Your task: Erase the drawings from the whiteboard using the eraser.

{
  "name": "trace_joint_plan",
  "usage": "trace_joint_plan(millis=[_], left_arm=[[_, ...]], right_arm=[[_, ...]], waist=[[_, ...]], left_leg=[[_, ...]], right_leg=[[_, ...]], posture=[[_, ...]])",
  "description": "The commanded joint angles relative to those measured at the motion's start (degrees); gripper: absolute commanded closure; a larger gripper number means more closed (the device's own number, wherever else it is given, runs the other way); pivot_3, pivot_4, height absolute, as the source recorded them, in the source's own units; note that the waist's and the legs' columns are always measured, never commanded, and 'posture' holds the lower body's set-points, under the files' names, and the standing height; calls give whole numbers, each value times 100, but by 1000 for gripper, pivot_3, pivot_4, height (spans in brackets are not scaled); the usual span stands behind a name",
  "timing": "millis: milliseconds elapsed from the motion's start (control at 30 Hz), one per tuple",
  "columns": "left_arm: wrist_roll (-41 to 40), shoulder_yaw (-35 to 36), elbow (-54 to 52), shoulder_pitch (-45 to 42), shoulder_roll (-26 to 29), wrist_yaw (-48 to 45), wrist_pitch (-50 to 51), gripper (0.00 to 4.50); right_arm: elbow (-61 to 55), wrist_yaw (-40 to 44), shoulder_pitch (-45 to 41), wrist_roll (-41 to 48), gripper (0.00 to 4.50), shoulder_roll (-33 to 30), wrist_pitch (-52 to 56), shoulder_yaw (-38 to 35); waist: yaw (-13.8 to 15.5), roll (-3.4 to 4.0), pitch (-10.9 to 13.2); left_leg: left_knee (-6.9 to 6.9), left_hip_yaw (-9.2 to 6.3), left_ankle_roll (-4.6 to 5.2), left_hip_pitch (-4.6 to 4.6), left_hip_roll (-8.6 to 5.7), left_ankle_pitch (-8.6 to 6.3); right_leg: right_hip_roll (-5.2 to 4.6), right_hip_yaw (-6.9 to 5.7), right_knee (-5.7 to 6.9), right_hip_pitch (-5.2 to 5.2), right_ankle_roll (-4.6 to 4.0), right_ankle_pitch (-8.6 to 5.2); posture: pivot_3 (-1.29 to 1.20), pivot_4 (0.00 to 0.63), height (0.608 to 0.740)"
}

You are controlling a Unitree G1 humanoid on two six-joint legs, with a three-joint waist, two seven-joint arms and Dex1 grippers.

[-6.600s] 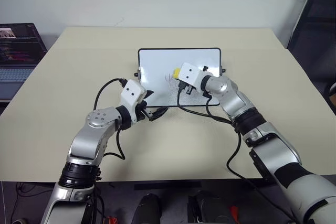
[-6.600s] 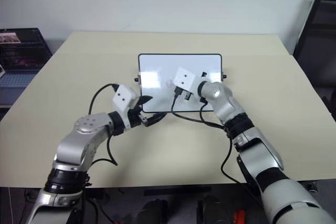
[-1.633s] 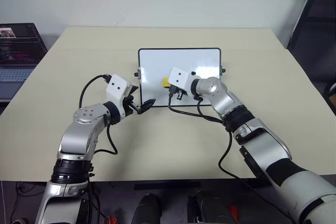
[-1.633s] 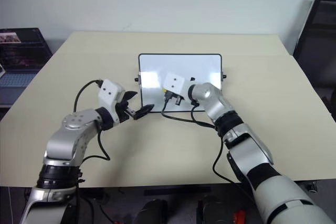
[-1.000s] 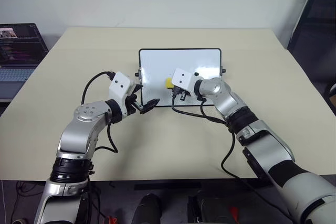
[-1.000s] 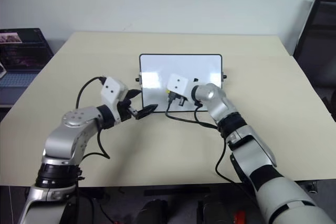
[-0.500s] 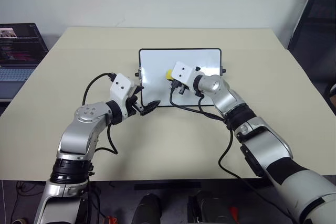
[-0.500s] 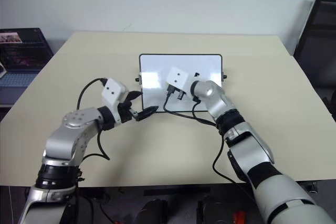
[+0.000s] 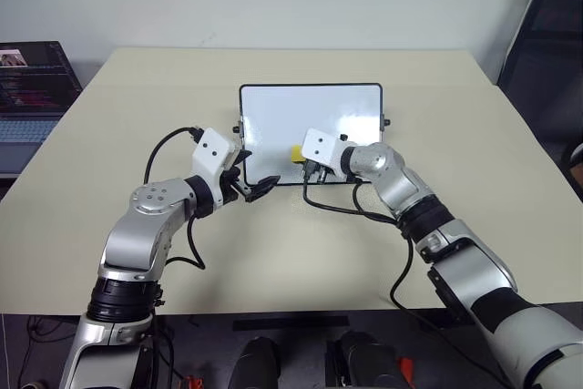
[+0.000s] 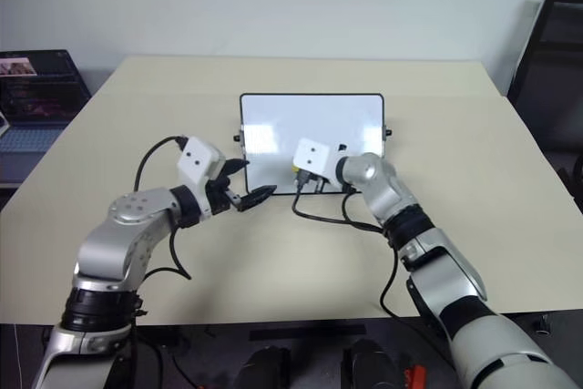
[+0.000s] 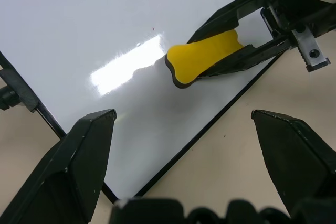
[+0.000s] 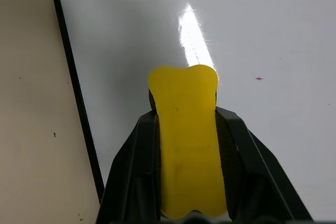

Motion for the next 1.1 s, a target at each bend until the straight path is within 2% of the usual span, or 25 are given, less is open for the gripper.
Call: trace_joint_plan(millis=[33, 133, 333, 633, 867, 1100], left_arm=[[-56, -18, -175, -81, 29, -32, -51, 0], [-53, -31, -177, -60, 16, -35, -59, 0], [-72, -37, -193, -19, 20, -27, -68, 0], [-77, -21, -148, 14, 46, -71, -144, 0], [-59, -62, -105, -26, 15, -83, -171, 0], [-56, -64, -129, -9, 5, -64, -165, 0]], right_arm=[[363, -759, -354, -100, 3432, 15, -83, -283], [601, -1019, -538, -73, 3432, 28, -203, -315], [802, -1037, -569, -54, 3433, 25, -229, -284], [156, 21, -40, -39, 3433, -126, 203, -45], [168, -408, -300, -59, 3433, 65, -46, -209], [734, -669, -736, -122, 3434, 340, -285, -186]], waist=[[-1, 1, 0], [-1, 1, 1], [0, 0, 1], [1, 0, 1], [-2, 0, 1], [-29, 1, 2]], left_leg=[[0, 1, 0, 0, 0, 0], [1, 1, 0, 0, -1, 1], [-6, 3, 0, -5, -2, 0], [-5, 1, 0, -3, -2, 0], [-4, 1, 0, -1, 0, 0], [-7, 6, 0, -5, 2, 0]], right_leg=[[0, 1, 0, 0, 0, 0], [0, 2, 0, -1, 0, 0], [-1, 4, -6, -4, -2, 0], [-1, 2, -5, -1, -1, 0], [0, 3, -3, -2, 0, -1], [1, 3, -3, -10, -2, 0]], posture=[[0, 150, 740], [0, 150, 740], [0, 150, 740], [0, 150, 740], [0, 150, 740], [0, 150, 740]])
